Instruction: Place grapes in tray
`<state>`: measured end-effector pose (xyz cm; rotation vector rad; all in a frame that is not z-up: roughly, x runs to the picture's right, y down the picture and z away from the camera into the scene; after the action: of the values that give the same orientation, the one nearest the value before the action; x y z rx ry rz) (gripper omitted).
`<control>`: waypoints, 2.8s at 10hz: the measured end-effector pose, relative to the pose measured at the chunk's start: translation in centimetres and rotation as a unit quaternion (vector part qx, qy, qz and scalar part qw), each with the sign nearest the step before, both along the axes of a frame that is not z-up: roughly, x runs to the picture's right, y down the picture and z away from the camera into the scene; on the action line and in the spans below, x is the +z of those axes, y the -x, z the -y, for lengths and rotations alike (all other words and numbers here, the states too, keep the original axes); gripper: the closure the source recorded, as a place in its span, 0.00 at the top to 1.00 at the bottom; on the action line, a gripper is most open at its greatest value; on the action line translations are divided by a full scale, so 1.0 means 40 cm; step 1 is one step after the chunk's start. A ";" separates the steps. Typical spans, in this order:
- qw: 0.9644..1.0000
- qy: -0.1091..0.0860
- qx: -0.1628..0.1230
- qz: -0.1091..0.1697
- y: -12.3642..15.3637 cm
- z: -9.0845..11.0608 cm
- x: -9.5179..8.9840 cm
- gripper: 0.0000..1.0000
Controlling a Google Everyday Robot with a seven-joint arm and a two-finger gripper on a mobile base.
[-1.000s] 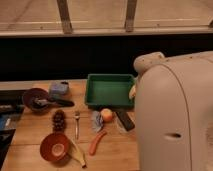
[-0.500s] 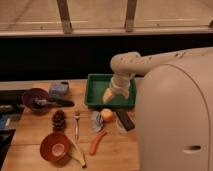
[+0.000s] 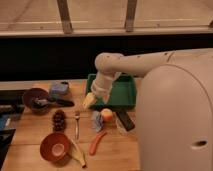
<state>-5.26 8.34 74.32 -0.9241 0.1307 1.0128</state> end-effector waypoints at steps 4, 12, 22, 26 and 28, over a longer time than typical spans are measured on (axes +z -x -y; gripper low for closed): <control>1.000 0.000 -0.012 -0.005 -0.005 -0.010 0.006 0.72; 0.993 -0.007 -0.099 0.066 0.301 -0.079 0.127 0.72; 0.971 -0.028 -0.144 0.191 0.489 -0.181 0.126 0.72; 0.971 -0.009 -0.182 0.154 0.571 -0.226 0.218 0.72; 0.971 -0.002 -0.202 0.129 0.568 -0.245 0.242 0.72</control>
<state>-27.99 18.14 83.99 -0.9687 0.0924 0.5100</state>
